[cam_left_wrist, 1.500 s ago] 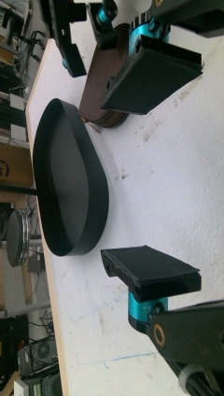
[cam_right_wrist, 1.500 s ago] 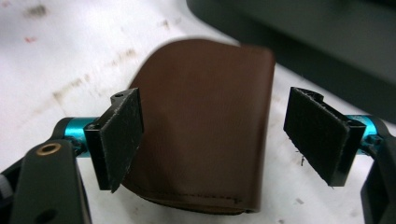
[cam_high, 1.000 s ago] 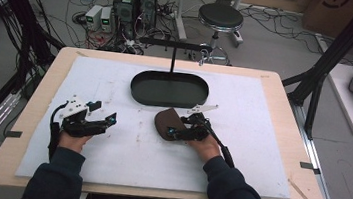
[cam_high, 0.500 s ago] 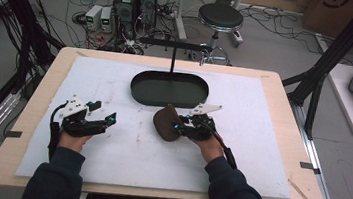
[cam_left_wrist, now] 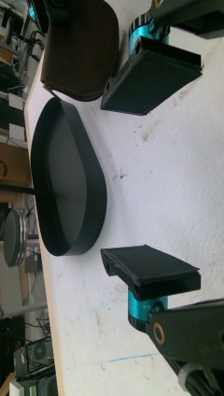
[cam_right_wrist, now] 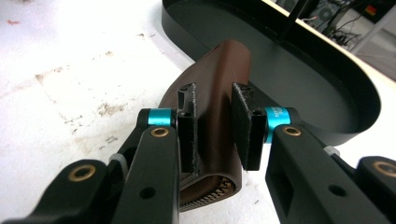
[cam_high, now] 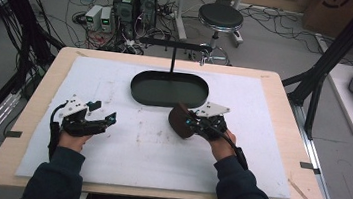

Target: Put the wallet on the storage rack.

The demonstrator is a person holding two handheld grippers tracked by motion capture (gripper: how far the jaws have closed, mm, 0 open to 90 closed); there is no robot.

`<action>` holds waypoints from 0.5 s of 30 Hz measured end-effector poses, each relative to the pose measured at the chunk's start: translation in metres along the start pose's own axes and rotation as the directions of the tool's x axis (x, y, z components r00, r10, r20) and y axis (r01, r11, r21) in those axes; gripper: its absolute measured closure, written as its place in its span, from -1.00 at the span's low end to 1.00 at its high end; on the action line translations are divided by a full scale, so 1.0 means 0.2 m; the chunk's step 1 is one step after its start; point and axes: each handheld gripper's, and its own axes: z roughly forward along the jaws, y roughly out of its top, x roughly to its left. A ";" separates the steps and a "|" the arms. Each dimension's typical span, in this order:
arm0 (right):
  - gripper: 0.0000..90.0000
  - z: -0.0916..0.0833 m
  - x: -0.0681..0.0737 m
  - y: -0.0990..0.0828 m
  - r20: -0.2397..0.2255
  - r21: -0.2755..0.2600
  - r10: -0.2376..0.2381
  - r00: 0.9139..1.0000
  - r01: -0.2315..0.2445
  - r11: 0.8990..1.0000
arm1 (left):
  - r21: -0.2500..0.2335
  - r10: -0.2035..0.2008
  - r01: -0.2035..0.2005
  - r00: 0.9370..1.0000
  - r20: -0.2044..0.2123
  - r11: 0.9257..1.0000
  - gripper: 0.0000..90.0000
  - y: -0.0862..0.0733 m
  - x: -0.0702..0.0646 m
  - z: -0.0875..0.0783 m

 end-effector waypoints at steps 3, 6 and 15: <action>0.61 0.00 0.04 0.01 0.011 -0.004 -0.058 0.998 0.058 0.998 | 0.001 0.000 0.000 1.000 0.004 1.000 -0.46 0.00 0.00 0.00; 0.56 -0.01 0.06 0.02 -0.006 -0.018 -0.068 0.998 0.068 0.998 | 0.001 0.001 -0.001 1.000 0.005 1.000 -0.46 0.00 0.00 0.01; 0.47 -0.03 0.06 0.02 -0.082 -0.060 -0.031 0.996 0.026 0.998 | -0.001 0.001 -0.001 1.000 0.004 1.000 -0.46 0.00 0.00 0.00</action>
